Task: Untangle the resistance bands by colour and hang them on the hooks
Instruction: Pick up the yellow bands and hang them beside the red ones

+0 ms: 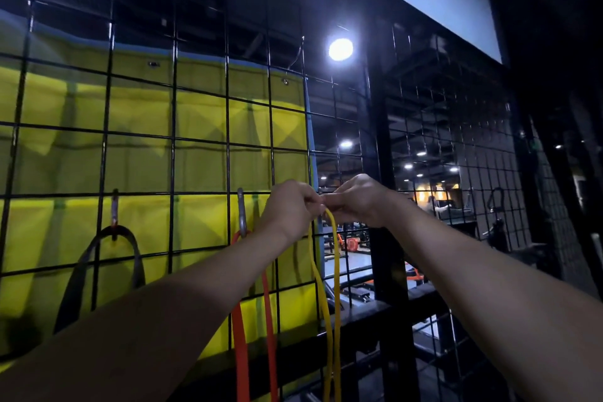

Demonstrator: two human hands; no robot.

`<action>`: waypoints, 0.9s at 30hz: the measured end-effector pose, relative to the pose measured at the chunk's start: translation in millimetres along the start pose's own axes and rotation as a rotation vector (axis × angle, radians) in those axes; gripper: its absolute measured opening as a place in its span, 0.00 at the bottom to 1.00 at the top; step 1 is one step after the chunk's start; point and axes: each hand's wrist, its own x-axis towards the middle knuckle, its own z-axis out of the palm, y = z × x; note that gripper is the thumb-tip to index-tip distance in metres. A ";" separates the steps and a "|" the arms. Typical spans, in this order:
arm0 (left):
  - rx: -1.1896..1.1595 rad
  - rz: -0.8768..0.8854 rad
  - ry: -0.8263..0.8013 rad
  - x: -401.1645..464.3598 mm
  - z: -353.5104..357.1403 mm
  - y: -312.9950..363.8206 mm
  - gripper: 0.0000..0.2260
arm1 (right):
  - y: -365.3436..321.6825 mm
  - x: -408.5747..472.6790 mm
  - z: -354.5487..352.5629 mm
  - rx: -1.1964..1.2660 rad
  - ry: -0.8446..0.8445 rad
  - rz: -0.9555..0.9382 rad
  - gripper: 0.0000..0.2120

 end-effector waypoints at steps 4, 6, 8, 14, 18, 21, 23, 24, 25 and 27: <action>0.008 0.001 0.020 0.7 0.0 -0.4 0.06 | -1.2 0.5 2.5 -0.016 -0.017 0.010 0.14; 0.007 -0.011 0.023 1.0 0.4 -1.0 0.06 | -0.4 2.2 6.0 -0.018 0.000 0.011 0.09; -0.004 -0.017 0.026 1.2 0.6 -1.4 0.06 | 1.8 3.7 10.0 -0.018 0.020 -0.001 0.08; -0.064 0.003 0.061 9.5 -0.6 0.4 0.03 | 8.7 7.5 16.4 -0.002 0.105 -0.045 0.07; -0.013 0.012 0.022 13.7 0.4 4.8 0.04 | 13.6 8.0 13.2 0.030 0.120 -0.053 0.08; 0.022 -0.033 -0.044 19.1 -2.1 9.0 0.04 | 14.6 8.3 10.7 0.020 0.102 -0.055 0.07; 0.010 -0.111 -0.086 24.2 -5.0 11.0 0.02 | 13.4 7.1 10.5 0.017 0.106 -0.042 0.10; 0.010 -0.150 -0.100 26.4 -6.1 11.7 0.03 | 12.5 6.1 10.4 0.033 0.103 -0.036 0.11; 0.023 -0.175 -0.116 28.4 -7.0 12.4 0.04 | 11.8 5.4 10.2 0.051 0.098 -0.032 0.12; 0.095 -0.162 -0.147 30.0 -8.6 14.2 0.06 | 10.8 3.5 8.9 0.075 0.077 -0.021 0.12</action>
